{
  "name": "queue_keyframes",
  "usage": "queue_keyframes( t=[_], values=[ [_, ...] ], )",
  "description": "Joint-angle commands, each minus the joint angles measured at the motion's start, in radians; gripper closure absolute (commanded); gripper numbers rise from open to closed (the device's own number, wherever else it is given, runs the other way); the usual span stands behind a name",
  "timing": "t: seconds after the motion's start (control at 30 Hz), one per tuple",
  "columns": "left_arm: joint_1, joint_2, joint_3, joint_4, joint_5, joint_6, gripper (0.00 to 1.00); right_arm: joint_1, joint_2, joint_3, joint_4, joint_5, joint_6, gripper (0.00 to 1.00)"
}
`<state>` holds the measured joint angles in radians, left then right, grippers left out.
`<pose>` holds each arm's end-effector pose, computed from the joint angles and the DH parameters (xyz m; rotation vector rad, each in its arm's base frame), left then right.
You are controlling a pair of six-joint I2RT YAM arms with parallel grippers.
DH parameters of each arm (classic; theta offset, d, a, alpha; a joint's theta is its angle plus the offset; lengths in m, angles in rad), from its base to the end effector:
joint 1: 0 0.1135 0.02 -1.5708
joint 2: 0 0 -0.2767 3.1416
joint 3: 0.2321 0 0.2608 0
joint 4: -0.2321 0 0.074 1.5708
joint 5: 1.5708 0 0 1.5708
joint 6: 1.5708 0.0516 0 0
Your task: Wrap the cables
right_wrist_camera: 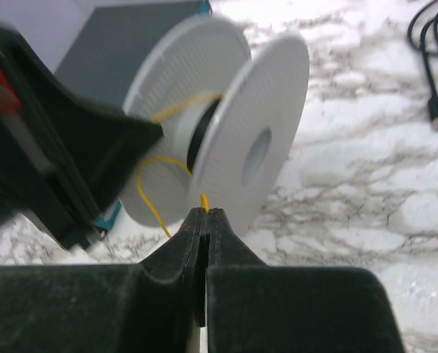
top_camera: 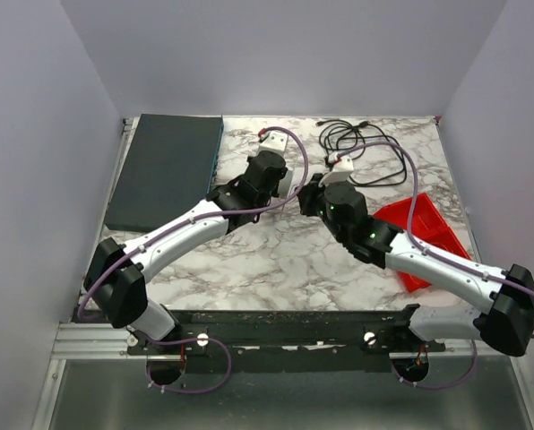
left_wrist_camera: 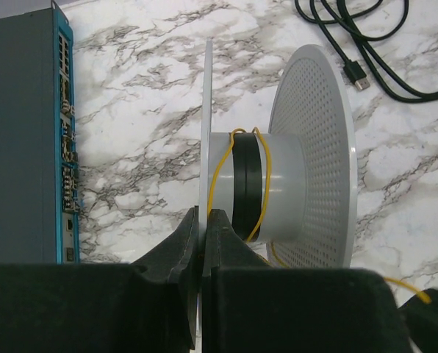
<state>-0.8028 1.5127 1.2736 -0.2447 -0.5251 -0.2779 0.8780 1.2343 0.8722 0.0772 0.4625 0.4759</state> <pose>0.2755 -0.2480 0.3327 0.2014 1.9782 -0.1577 0.2110 0.2181 0.3071 -0.0491 1.8563 0.5225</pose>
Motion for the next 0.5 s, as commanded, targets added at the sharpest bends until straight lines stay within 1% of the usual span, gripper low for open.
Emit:
queue_keyframes(
  t=[0.0,0.07,0.13,0.23,0.33,0.47],
  values=[
    [-0.024,-0.061,-0.037,0.069,0.005,0.078,1.00,0.005,0.028,0.122,-0.075,0.106,-0.125,0.99],
    [-0.034,-0.078,-0.053,0.071,0.007,0.106,1.00,0.003,0.049,0.161,-0.123,0.139,-0.142,0.99],
    [-0.039,-0.111,-0.094,0.105,0.048,0.139,1.00,-0.003,0.069,0.189,-0.138,0.160,-0.166,0.99],
    [-0.039,-0.161,-0.141,0.127,0.099,0.170,1.00,-0.039,0.089,0.211,-0.151,0.152,-0.188,0.99],
    [-0.039,-0.224,-0.189,0.141,0.173,0.210,1.00,-0.117,0.090,0.213,-0.162,0.067,-0.173,0.99],
    [-0.035,-0.279,-0.224,0.127,0.222,0.233,1.00,-0.202,0.088,0.206,-0.161,-0.082,-0.159,0.95]
  ],
)
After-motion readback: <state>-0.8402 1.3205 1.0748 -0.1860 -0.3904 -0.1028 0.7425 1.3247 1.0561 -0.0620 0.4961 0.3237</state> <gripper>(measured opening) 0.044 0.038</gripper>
